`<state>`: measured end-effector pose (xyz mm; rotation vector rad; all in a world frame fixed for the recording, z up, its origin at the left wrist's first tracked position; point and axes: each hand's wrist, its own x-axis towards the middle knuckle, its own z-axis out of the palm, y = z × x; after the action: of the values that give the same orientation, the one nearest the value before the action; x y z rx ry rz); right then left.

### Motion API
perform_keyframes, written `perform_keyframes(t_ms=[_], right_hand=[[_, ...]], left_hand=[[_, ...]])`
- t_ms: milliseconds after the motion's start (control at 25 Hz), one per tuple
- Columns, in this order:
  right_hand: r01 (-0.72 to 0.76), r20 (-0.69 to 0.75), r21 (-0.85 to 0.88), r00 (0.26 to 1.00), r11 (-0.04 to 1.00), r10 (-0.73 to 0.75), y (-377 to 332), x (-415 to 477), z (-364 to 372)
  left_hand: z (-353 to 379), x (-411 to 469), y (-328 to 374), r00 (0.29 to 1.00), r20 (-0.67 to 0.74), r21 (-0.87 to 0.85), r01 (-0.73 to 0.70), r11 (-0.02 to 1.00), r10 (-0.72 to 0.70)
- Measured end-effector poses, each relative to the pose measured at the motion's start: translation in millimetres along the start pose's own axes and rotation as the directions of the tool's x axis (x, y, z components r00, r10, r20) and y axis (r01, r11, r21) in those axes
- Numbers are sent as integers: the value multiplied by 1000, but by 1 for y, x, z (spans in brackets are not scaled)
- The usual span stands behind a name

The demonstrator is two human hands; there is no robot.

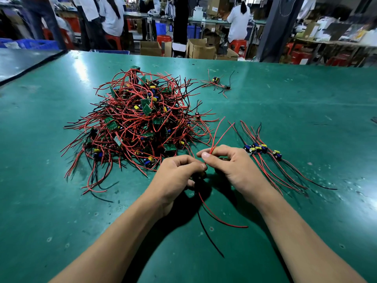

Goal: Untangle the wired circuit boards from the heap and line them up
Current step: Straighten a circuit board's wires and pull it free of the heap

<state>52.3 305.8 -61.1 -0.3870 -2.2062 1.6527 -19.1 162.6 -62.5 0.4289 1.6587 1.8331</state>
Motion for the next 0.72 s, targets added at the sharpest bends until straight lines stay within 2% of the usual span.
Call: perform_keyframes(t_ms=[200,400,600,720], right_hand=[[20,-15,127,1000,992,-19,7,-2,13],[-148,203,264,975,953,94,8,-2,8],[-116,78,225,992,967,101,10,2,11],[-76,-28,92,996,993,79,11,5,9]], left_hand=[[-2,-1,-1,997,-60,67,-51,996,56],[-2,-6,-2,994,-36,109,-101,989,105],[-3,-1,-2,996,-31,112,-74,991,78],[-4,1,0,997,-46,133,-63,989,70]])
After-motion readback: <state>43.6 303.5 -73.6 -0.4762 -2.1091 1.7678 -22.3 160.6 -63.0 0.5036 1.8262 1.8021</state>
